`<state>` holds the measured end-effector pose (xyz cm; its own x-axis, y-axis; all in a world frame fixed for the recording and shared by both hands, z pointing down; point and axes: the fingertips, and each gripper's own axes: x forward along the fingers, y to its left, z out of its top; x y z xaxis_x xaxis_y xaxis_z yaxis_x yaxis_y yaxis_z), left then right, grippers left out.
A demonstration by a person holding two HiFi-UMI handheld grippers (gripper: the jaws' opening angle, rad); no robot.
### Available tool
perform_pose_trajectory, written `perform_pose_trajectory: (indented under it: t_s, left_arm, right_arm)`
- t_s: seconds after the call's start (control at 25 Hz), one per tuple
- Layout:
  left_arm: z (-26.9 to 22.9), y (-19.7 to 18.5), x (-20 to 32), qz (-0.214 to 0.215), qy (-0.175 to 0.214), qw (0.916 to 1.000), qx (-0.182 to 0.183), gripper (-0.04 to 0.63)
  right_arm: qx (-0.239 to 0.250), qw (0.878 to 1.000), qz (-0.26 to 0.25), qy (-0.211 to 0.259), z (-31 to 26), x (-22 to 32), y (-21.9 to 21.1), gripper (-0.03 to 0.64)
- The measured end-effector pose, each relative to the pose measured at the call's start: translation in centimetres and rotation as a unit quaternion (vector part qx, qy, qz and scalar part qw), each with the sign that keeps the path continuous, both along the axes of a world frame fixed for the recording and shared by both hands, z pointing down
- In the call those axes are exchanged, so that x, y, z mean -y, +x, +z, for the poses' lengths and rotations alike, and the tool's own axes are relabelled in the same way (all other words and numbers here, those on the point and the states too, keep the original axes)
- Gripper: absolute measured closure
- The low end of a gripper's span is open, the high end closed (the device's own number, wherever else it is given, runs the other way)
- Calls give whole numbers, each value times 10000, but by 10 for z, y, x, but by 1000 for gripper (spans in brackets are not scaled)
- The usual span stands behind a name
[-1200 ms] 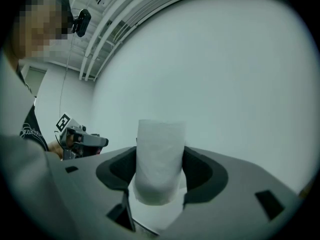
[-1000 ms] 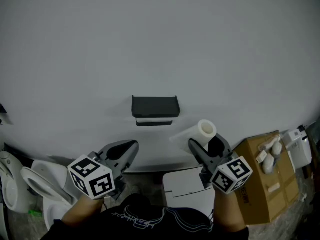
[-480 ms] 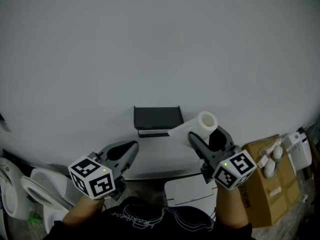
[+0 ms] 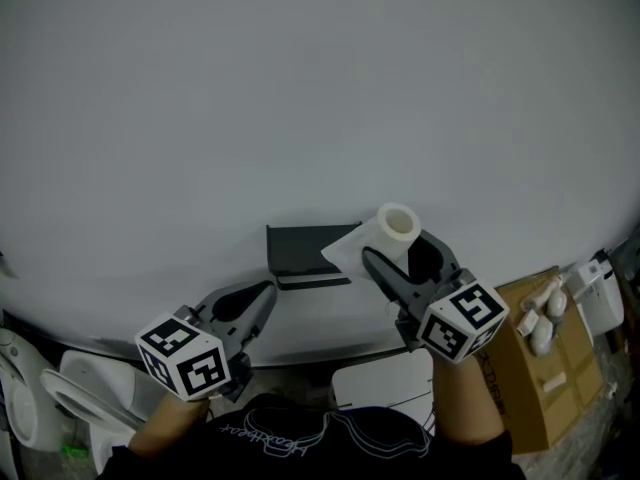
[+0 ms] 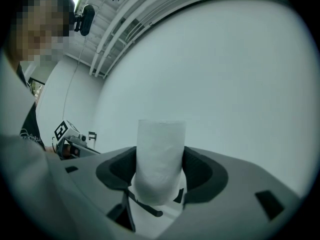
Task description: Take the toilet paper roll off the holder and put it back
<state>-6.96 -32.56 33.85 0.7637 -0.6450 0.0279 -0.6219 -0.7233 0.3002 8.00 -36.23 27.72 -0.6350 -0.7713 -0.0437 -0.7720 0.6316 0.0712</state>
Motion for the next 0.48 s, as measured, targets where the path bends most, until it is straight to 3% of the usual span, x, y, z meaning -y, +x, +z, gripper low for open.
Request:
perform_pose_trajectory:
  t_s: [0.48]
  left_arm:
    - [8,-18,19,-155,-203,9996,104,589]
  right_arm:
    - [-164,9992,-216,-285,18,45,-32,337]
